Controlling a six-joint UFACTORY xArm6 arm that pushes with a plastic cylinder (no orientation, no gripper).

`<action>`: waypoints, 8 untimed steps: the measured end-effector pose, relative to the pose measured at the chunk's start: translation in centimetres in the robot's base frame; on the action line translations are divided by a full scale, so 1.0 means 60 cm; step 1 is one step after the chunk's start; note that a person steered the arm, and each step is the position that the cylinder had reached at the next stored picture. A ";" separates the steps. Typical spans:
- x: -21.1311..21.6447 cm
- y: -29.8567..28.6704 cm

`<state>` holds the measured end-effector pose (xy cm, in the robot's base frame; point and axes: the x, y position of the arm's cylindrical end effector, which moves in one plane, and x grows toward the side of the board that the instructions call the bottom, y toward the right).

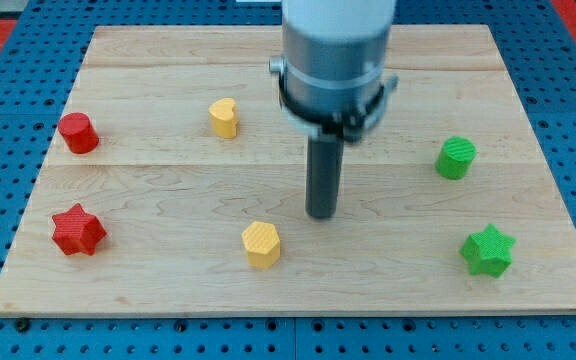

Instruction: Slide the yellow hexagon to the right of the yellow heart

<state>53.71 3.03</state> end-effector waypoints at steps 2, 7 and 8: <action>0.113 -0.142; -0.025 -0.100; -0.094 -0.131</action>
<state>48.06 -4.80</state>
